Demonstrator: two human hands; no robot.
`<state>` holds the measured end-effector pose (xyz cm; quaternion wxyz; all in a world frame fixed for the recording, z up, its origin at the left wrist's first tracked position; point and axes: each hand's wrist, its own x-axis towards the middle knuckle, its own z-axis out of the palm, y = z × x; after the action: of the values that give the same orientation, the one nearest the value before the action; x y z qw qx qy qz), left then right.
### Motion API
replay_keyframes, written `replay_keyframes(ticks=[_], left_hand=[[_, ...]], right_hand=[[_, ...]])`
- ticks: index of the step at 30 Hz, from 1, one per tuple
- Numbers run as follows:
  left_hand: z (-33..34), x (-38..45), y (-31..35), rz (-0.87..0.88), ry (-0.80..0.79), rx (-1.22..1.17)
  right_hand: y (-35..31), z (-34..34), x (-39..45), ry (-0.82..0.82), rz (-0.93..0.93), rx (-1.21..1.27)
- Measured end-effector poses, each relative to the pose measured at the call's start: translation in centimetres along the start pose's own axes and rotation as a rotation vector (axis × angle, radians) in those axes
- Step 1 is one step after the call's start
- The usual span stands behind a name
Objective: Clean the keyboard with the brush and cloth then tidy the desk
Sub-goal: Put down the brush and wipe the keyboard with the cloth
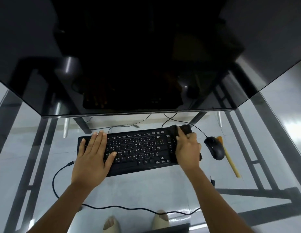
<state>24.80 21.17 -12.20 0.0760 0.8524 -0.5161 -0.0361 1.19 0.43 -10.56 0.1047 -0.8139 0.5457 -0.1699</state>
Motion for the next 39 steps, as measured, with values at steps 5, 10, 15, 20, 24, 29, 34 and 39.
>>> replay_keyframes(ticks=[5,10,15,20,24,29,34,39], left_hand=[[0.0,0.0,0.3,0.004,0.009,-0.008],[0.0,0.0,0.2,0.009,0.005,0.000],[0.0,0.0,0.1,0.013,0.006,0.012],[0.0,0.0,0.2,0.013,0.011,0.004],[0.0,-0.1,0.2,0.016,0.017,-0.007],[-0.2,0.1,0.2,0.029,0.009,-0.026],[-0.1,0.1,0.1,0.026,0.013,-0.034],[-0.1,-0.2,-0.1,0.030,0.013,-0.058]], right_hand=[[-3.9,0.5,-4.1,-0.092,-0.299,0.022],[-3.6,0.2,-3.7,-0.149,-0.439,0.017],[-0.2,-0.2,1.0,0.075,0.044,0.015],[-4.1,0.9,-2.1,0.023,-0.132,0.031],[-9.2,2.2,-7.4,-0.139,-0.443,0.119],[-7.5,2.2,-4.3,-0.198,-0.386,0.098],[-5.3,2.0,-0.4,0.005,-0.100,-0.004],[-9.9,2.8,-5.5,-0.107,-0.339,0.074]])
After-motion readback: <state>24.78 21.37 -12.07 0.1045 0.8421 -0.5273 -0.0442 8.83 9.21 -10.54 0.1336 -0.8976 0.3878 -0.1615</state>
